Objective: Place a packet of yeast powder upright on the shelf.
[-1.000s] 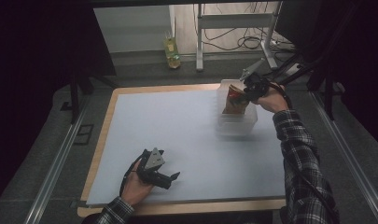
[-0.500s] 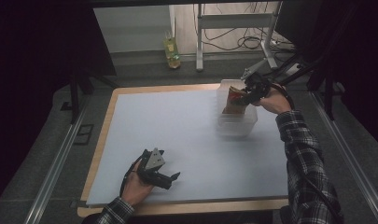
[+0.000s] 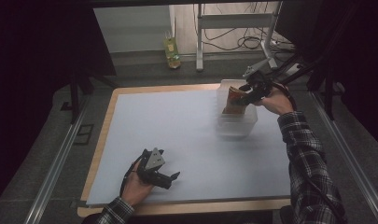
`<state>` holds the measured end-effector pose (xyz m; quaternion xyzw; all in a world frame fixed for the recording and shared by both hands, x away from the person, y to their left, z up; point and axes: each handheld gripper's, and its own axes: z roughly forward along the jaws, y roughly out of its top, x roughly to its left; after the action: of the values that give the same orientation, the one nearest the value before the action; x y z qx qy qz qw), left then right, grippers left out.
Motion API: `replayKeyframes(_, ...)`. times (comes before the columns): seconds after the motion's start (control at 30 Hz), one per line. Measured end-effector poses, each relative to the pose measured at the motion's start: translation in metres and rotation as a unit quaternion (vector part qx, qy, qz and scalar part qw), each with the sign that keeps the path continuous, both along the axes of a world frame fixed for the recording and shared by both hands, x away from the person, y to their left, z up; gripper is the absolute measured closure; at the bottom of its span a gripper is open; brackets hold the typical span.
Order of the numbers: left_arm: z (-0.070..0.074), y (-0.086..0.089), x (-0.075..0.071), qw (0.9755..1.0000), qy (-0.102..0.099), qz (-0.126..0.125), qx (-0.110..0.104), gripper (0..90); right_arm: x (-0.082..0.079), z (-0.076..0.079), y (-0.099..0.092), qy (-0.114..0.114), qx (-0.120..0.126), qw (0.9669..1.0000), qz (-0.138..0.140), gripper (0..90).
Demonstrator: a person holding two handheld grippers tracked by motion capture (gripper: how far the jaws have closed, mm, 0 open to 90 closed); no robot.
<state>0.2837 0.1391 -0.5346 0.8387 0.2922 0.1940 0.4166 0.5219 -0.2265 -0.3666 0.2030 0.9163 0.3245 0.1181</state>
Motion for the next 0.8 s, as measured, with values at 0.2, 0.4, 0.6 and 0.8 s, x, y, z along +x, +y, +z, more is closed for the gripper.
replayKeyframes(0.2,0.000,0.000,0.000,1.0000,-0.001,0.000,0.001,0.0,-0.005,0.005,-0.003,-0.003,0.016,0.9998,-0.008,21.4)
replayKeyframes(0.4,0.000,0.000,0.000,1.0000,-0.001,0.000,0.003,0.0,-0.011,0.008,-0.002,-0.012,0.022,0.9996,-0.008,12.7)
replayKeyframes(0.6,0.000,-0.001,-0.001,1.0000,-0.001,0.000,0.004,0.0,-0.019,0.011,-0.001,-0.021,0.031,0.9992,-0.012,8.5)
replayKeyframes(0.8,0.000,-0.001,-0.001,1.0000,-0.002,0.000,0.005,0.0,-0.027,0.017,-0.001,-0.023,0.045,0.9987,-0.008,6.8)
